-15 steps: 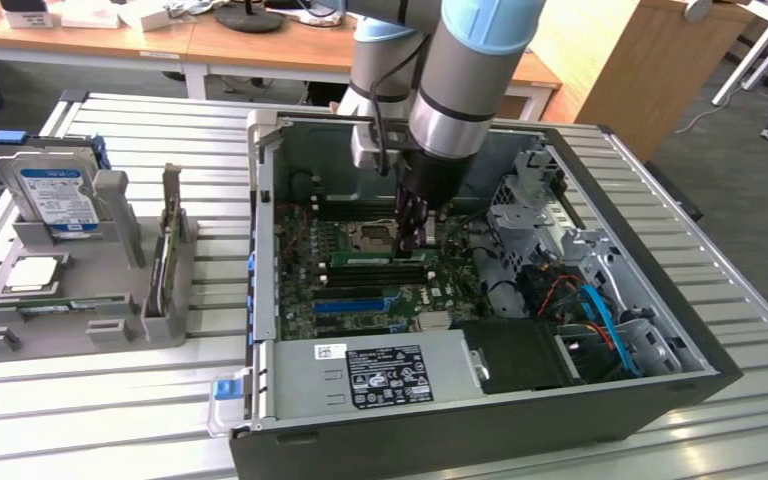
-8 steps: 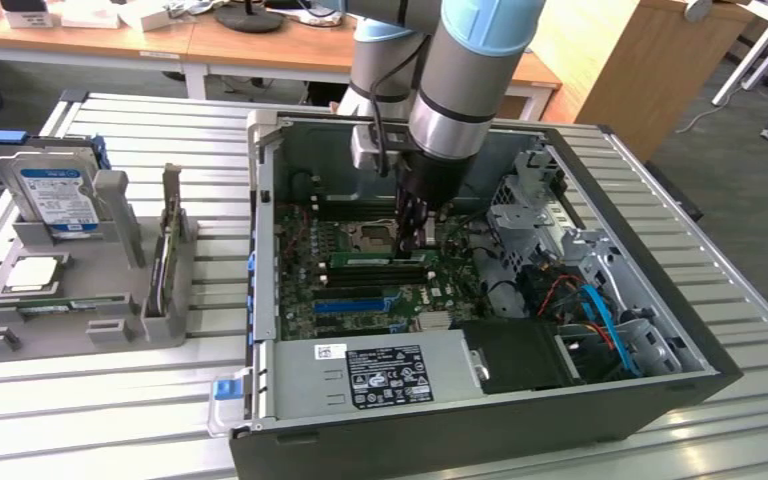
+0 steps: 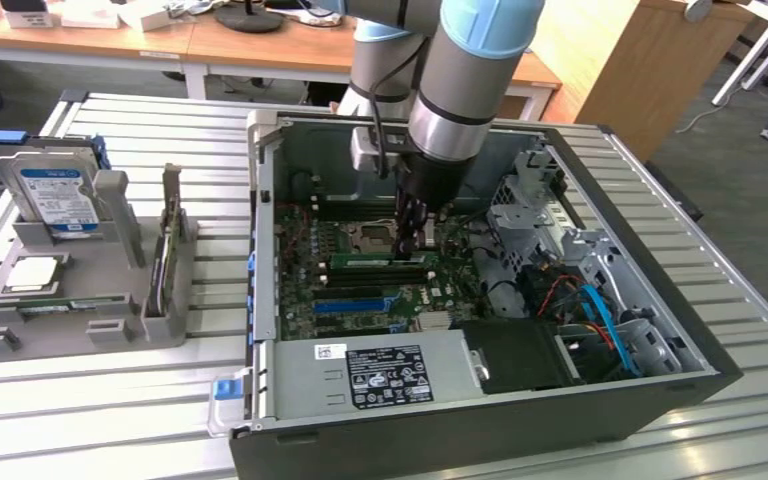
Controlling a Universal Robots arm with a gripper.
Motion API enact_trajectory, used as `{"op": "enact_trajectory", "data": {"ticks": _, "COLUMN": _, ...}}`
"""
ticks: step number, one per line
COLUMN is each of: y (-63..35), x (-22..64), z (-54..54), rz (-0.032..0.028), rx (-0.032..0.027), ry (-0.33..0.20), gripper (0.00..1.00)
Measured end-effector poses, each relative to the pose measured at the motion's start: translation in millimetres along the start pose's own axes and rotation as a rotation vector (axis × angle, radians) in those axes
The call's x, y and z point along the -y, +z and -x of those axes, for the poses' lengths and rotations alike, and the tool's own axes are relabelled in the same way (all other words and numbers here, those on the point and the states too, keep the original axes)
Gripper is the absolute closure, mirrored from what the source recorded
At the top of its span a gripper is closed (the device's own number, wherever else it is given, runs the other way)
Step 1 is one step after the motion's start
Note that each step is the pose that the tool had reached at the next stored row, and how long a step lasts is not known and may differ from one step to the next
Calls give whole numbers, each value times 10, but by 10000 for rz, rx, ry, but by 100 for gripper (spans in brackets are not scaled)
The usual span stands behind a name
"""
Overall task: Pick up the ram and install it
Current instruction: 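Insert the ram into the slot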
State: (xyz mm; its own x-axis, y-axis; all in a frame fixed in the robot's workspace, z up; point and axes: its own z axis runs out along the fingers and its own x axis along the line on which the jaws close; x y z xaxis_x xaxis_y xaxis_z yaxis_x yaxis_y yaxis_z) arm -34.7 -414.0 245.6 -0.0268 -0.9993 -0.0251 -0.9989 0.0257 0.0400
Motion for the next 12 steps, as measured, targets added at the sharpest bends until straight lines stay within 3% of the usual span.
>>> {"op": "enact_trajectory", "data": {"ticks": 12, "y": 2, "x": -13, "z": -8, "rz": -9, "rx": 3, "ry": -2, "gripper": 88}}
